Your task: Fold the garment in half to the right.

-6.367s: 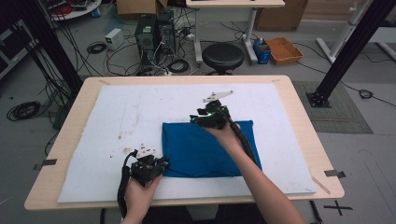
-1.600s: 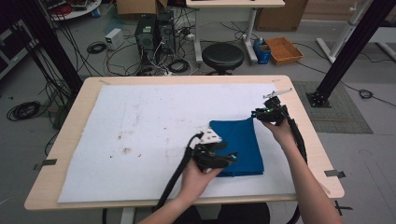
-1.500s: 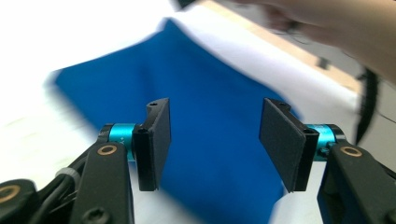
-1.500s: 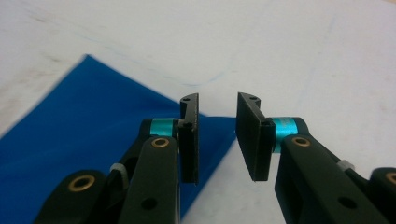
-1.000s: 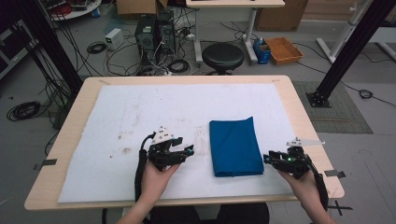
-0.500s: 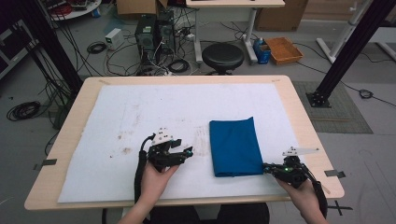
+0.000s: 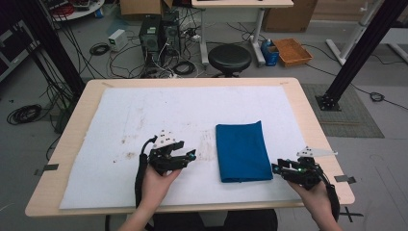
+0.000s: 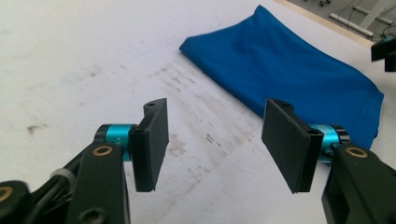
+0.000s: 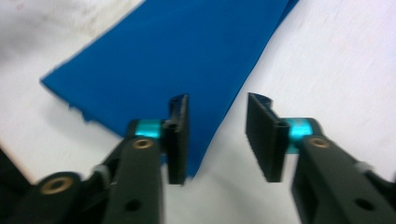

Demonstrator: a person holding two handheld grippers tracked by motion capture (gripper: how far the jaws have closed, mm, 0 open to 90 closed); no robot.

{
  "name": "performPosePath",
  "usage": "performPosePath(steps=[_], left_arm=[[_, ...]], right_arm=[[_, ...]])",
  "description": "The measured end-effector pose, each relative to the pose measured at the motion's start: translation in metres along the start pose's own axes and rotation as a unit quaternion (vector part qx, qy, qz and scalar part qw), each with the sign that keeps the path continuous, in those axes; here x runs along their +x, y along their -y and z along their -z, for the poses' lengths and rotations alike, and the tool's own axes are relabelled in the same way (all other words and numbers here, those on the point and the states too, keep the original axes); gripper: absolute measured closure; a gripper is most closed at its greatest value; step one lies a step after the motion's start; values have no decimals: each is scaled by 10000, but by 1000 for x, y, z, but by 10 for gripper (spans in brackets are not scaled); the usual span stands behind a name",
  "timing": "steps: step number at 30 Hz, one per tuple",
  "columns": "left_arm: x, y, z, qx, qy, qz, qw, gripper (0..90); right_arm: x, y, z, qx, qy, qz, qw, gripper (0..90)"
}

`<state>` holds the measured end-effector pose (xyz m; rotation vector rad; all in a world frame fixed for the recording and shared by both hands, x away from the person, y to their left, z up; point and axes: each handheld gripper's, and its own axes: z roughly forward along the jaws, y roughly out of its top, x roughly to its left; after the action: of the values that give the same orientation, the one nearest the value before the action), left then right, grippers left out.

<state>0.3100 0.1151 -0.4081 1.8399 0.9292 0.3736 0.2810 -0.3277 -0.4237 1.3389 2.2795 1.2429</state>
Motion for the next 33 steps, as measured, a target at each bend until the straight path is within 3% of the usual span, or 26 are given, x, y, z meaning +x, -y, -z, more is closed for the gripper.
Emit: performPosePath(steps=[3, 6, 12, 21, 33], left_arm=[[7, -4, 10, -102, -126, -198, 9997, 409], [17, -7, 19, -178, -261, -251, 9992, 398], [43, -9, 41, -284, -393, -284, 9984, 368], [68, -5, 62, -448, -578, -290, 9969, 368], [79, 6, 65, -638, -317, -124, 9974, 367]], right_arm=[[-8, -12, 2, -274, 77, 104, 9995, 483], [-16, -23, 2, -406, 105, 105, 9991, 435], [-28, -50, -6, -435, 97, 170, 9989, 301], [-26, -56, -19, -431, 133, 527, 9976, 296], [-36, -54, -9, -560, 291, 335, 9974, 314]])
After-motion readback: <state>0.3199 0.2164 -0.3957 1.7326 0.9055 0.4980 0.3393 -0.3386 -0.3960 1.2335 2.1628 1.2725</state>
